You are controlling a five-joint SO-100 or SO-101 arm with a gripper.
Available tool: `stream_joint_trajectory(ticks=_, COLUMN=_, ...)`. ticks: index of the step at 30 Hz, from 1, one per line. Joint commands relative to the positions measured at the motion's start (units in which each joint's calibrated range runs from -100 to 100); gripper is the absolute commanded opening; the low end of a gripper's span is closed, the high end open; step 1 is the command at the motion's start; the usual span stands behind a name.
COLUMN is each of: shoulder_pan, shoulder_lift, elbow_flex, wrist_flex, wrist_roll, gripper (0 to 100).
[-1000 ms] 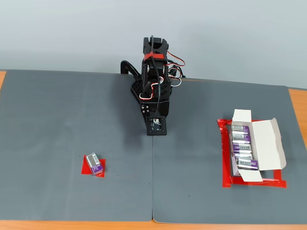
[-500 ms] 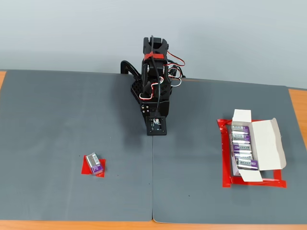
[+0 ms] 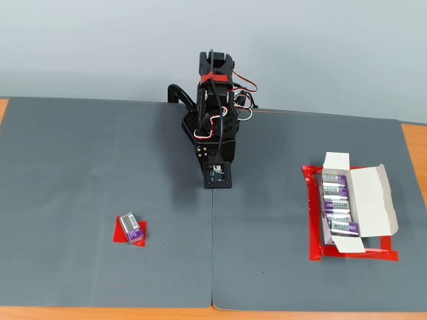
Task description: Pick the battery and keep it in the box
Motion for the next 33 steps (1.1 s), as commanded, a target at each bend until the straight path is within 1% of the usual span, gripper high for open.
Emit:
stream_joint_trajectory(ticks=1, shoulder_pan=0.29, shoulder_lift=0.34, elbow_flex=-3.56, wrist_flex=0.15, wrist_roll=0.27, gripper=2)
stream_joint_trajectory(ticks=33, shoulder_pan=-0.15, shoulder_lift=0.34, elbow_flex=-3.56, wrist_flex=0.15, wrist_roll=0.32, gripper=2)
